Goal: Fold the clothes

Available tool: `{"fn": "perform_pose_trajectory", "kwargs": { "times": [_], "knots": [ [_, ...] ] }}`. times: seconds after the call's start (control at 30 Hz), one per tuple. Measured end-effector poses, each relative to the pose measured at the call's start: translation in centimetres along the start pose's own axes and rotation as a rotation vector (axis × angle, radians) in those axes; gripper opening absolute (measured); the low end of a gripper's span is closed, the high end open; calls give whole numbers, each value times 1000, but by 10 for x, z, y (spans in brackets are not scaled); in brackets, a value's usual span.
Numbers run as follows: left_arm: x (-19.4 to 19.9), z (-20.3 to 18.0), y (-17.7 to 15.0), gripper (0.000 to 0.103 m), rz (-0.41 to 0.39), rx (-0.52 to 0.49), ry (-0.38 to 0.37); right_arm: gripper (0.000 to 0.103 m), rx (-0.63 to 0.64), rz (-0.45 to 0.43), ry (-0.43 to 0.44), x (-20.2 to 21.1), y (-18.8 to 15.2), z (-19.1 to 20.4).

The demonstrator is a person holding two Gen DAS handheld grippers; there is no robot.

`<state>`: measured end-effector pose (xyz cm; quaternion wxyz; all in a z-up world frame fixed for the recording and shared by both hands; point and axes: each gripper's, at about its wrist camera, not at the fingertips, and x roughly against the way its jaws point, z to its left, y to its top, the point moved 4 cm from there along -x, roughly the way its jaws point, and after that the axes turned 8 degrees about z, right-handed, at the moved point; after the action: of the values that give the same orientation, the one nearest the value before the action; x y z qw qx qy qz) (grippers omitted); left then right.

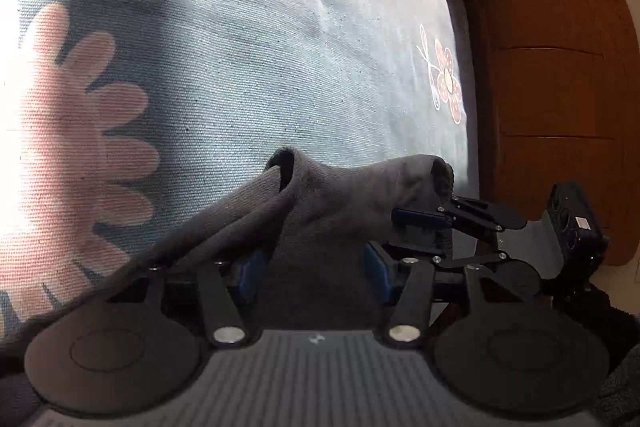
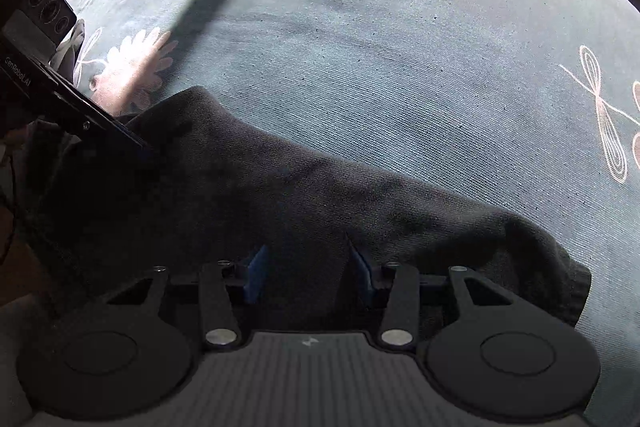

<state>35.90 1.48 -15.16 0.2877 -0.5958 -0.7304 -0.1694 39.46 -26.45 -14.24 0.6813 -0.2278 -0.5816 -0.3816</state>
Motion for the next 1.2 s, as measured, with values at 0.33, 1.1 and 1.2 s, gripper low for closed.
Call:
{"fn": "perform_pose_trajectory", "kwargs": {
  "times": [0.33, 1.1, 1.2],
  "knots": [
    [92, -11, -16, 54, -262, -9, 104, 50, -33, -9, -5, 10, -14, -3],
    [146, 60, -161, 56, -422, 178, 832, 50, 120, -25, 20, 6, 34, 59],
    [164, 66, -167, 53, -478, 248, 723, 50, 130, -15, 25, 2, 38, 66]
  ]
}}
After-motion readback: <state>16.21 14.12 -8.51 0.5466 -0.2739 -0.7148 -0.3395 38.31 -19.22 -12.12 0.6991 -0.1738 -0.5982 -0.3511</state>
